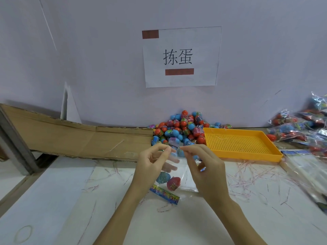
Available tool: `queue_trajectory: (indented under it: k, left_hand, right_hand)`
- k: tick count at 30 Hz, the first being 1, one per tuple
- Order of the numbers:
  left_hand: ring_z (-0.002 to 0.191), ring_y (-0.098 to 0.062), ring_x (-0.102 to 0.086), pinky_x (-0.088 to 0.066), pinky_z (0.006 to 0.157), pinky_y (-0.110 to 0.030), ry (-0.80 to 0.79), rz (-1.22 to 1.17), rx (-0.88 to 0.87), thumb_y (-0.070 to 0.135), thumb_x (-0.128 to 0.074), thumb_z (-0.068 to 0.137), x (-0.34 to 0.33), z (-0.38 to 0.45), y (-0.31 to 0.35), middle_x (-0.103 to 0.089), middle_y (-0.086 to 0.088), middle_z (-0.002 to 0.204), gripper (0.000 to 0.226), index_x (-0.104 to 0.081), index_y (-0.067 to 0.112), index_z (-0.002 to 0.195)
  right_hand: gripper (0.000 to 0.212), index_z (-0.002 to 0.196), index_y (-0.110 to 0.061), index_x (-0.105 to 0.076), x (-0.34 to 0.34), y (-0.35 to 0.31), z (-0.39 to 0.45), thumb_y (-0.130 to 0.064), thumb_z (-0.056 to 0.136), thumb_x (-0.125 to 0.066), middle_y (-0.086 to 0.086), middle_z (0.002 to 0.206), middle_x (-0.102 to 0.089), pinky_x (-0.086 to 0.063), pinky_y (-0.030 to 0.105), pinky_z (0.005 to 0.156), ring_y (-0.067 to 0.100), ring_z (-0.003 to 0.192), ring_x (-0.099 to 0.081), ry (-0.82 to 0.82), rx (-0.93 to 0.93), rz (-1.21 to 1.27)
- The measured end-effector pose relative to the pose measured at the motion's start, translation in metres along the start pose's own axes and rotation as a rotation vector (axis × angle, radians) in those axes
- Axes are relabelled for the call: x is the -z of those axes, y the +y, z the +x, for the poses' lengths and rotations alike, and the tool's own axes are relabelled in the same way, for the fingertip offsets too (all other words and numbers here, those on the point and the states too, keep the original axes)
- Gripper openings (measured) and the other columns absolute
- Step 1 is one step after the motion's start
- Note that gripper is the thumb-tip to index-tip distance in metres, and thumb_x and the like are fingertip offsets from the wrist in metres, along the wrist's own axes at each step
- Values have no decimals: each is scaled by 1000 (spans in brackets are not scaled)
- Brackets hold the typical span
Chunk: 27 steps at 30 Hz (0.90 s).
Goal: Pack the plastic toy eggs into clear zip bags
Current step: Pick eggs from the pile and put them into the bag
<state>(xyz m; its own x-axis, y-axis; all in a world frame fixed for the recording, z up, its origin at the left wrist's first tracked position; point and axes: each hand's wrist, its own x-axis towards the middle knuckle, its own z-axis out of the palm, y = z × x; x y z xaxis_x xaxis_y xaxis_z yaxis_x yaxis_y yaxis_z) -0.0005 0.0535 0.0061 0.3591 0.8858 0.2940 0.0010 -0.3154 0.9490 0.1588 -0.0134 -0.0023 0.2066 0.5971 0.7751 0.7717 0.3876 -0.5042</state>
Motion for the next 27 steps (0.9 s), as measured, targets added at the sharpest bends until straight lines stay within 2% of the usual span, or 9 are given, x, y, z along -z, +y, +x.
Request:
queue_trajectory:
  k: [3,6,9,12,16,21,24,27]
  left_hand:
    - [80,-19,-78,-65,74,-37,-15,100,-49,21,-63,102,-6,-1,-4,-79,5,93,15,-73,14,109]
    - [93,-11,-74,-61,83,-27,-23,260,-160,19,-69,98,-10,-3,-6,-77,13,96,13,-78,20,109]
    - [101,-10,-69,-57,87,-21,-54,362,-277,13,-72,96,-10,-5,-6,-75,11,104,17,-78,18,111]
    - [102,-9,-65,-54,90,-21,-22,417,-288,12,-74,94,-12,-7,-8,-70,8,105,16,-74,16,110]
    - [95,-11,-68,-56,86,-22,-41,328,-212,13,-68,99,-14,-7,-7,-73,10,92,11,-70,17,109]
    - [82,-10,-72,-57,80,-22,-52,259,-137,20,-63,103,-13,-5,-8,-74,11,78,9,-71,21,106]
    - [77,-9,-71,-55,75,-18,-56,314,-168,22,-62,103,-12,-5,-10,-72,12,73,9,-71,25,103]
    - [73,-10,-67,-50,70,-12,-88,436,-275,18,-62,104,-11,-5,-14,-68,11,69,14,-70,29,104]
  right_hand:
    - [21,111,-18,-77,-4,2,-3,-19,91,-72,-6,99,-73,-47,4,67,0,83,-62,-7,54,-99]
    - [23,112,-19,-77,-5,2,-4,-27,92,-68,-7,96,-73,-51,9,69,1,81,-62,11,63,-119]
    - [24,113,-17,-77,-5,3,-4,-25,91,-69,-5,95,-73,-46,5,71,1,82,-60,0,59,-126]
    - [25,114,-15,-77,-6,4,-4,-21,91,-70,-3,99,-71,-48,7,72,5,85,-63,-27,57,-98]
    - [27,113,-13,-77,-8,3,-4,-23,91,-67,0,99,-69,-51,10,72,7,85,-62,-42,31,-105]
    - [20,107,-15,-78,-8,4,-4,-19,90,-70,-2,97,-66,-40,0,65,2,79,-57,-82,-25,-110]
    - [13,102,-16,-77,-7,4,-4,-16,89,-75,-4,96,-65,-42,3,65,4,79,-59,-82,-30,-106]
    - [9,97,-15,-77,-5,7,-3,-13,88,-77,-5,94,-68,-49,10,67,6,78,-62,-82,-5,-132]
